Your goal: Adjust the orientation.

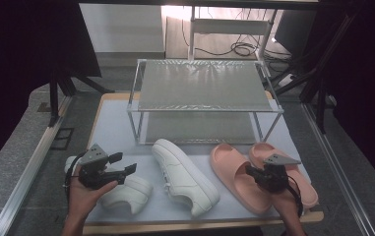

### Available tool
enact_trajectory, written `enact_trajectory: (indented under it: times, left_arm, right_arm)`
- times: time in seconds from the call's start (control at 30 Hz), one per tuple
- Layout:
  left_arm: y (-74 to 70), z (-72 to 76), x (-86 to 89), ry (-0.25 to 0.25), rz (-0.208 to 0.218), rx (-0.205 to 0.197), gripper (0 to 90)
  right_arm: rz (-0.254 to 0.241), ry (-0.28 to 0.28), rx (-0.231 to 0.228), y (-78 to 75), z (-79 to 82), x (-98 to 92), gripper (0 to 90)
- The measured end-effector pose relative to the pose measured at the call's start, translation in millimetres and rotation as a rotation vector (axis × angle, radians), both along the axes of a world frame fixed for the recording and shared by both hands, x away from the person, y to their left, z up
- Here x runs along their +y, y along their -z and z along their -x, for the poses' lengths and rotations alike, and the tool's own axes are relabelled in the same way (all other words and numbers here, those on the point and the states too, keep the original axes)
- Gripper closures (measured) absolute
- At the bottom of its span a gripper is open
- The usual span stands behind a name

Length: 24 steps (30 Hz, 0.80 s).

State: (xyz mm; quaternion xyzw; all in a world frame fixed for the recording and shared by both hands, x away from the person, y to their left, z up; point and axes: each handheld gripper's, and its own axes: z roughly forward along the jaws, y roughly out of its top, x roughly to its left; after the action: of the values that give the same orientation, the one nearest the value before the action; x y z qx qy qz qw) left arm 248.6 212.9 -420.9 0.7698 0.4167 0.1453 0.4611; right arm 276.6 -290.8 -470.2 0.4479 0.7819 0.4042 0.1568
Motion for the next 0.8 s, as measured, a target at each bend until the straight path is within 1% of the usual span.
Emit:
enact_trajectory:
  times: [0.03, 0.07, 0.13, 0.17, 0.23, 0.3, 0.33, 0.37, 0.4, 0.43, 0.47, 0.5, 0.53, 0.57, 0.63, 0.7, 0.8]
  left_arm:
    - [0.0, 0.0, 0.0, 0.000, 0.000, 0.000, 32.0]
    - [0.4, -0.7, 0.0, 0.000, -0.001, 0.001, 32.0]
    - [0.5, -1.0, -0.2, 0.000, -0.002, 0.002, 32.0]
    - [0.5, -1.4, -0.8, 0.002, -0.002, 0.002, 32.0]
    - [-1.4, -1.5, -1.5, 0.006, 0.000, -0.001, 32.0]
    - [-2.7, -1.1, -1.1, 0.007, 0.002, -0.004, 31.9]
    - [-5.1, -0.1, 1.2, 0.007, 0.006, -0.013, 31.9]
    - [-5.1, -0.1, 1.2, 0.007, 0.006, -0.013, 31.9]
    - [-5.7, -0.1, 2.4, 0.003, 0.008, -0.014, 31.9]
    - [-6.7, 0.0, 4.5, -0.004, 0.011, -0.018, 31.9]
    - [-6.7, 0.0, 4.5, -0.004, 0.011, -0.018, 31.9]
    - [-7.2, 0.0, 5.0, -0.004, 0.011, -0.019, 31.9]
    - [-7.6, 0.1, 5.0, -0.005, 0.010, -0.020, 31.9]
    - [-8.0, 0.1, 5.0, -0.003, 0.011, -0.022, 32.0]
    - [-8.4, -0.1, 4.7, -0.001, 0.008, -0.023, 31.9]
    - [-8.3, -0.4, 5.0, -0.001, 0.008, -0.021, 31.9]
    - [-6.9, -1.7, 6.7, -0.009, 0.008, -0.016, 31.9]
  right_arm:
    - [0.000, 0.000, 0.000, 0.0, 0.0, 0.0, 90.0]
    - [-0.014, -0.022, -0.004, -3.7, 11.0, 1.5, 90.0]
    - [-0.034, -0.048, 0.010, -5.1, 20.9, 4.0, 90.0]
    - [-0.034, -0.048, 0.010, -5.1, 20.9, 4.0, 90.0]
    - [-0.036, -0.082, 0.023, -6.1, 32.9, 12.4, 90.0]
    - [-0.036, -0.087, 0.027, -6.2, 34.5, 14.7, 90.0]
    - [-0.032, -0.098, 0.037, -4.6, 41.1, 20.8, 90.0]
    - [-0.032, -0.098, 0.037, -4.6, 41.1, 20.8, 90.0]
    - [-0.032, -0.106, 0.043, -2.9, 45.1, 23.2, 90.0]
    - [-0.017, -0.123, 0.062, 2.0, 53.2, 28.0, 90.0]
    - [-0.017, -0.123, 0.062, 2.0, 53.2, 28.0, 90.0]
    - [-0.011, -0.132, 0.074, 4.4, 56.1, 30.0, 90.0]
    - [0.001, -0.140, 0.085, 7.6, 59.0, 32.1, 90.0]
    - [0.023, -0.145, 0.098, 12.2, 61.4, 34.8, 90.0]
    - [0.049, -0.143, 0.108, 16.5, 61.2, 36.6, 90.0]
    - [0.051, -0.143, 0.112, 17.7, 60.7, 36.7, 90.0]
    - [0.075, -0.130, 0.125, 23.8, 58.4, 34.7, 90.0]
